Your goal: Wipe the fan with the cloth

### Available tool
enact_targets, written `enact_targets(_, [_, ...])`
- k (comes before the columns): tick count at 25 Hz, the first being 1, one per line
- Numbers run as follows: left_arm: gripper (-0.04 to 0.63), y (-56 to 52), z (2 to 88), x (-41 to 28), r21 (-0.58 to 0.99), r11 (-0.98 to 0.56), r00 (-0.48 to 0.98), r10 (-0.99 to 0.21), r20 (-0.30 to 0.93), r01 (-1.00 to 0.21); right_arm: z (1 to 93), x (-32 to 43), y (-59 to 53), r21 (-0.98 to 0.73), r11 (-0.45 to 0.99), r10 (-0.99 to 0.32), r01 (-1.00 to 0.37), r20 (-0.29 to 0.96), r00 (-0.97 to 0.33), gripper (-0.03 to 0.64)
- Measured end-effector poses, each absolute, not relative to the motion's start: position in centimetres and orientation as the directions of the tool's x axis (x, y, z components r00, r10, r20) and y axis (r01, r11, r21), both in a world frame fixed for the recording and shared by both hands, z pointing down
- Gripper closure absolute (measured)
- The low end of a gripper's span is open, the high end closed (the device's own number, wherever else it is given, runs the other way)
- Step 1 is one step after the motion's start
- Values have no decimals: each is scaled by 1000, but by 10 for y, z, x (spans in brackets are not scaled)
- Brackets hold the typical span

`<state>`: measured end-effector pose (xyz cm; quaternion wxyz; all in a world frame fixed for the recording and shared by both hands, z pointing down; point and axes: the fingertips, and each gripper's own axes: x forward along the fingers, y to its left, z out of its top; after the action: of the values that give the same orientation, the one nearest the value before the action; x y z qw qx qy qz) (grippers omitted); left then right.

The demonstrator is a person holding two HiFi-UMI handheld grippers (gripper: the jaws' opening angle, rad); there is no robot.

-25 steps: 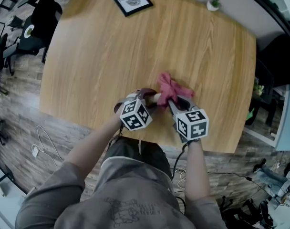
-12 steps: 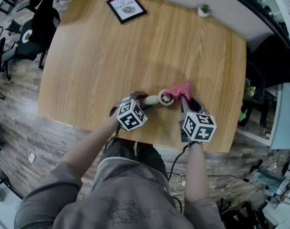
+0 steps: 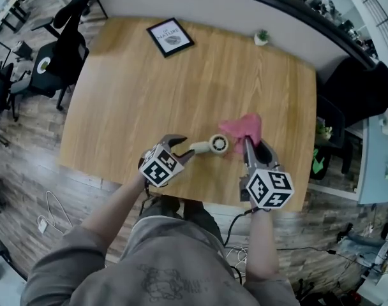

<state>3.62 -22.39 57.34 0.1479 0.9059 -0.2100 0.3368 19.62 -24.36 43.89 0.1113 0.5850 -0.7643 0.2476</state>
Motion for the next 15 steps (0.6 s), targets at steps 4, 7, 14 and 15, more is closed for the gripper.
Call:
enact_targets(4, [463,-236,513,33,67,-874,725,-354,591,-481,387,189,-239,-219,217,-884,-951,370,-287,531])
enact_targets(7, [497,-245,468,29,28,-861,743,-422,519,-508,346,183,-234,-184,242,-911,-953,295,-288,532])
enact_targets(14, [553,-252,355,13,-93,-820,763,-562,319,-565,265,169,-217,-119,277,-945,-953,144,-293,532])
enact_targets(15, [557,-251,341,11,-108,-815,764,-573,296,-570,256,168,-214,-109,277,-948,-955,130,-290,531])
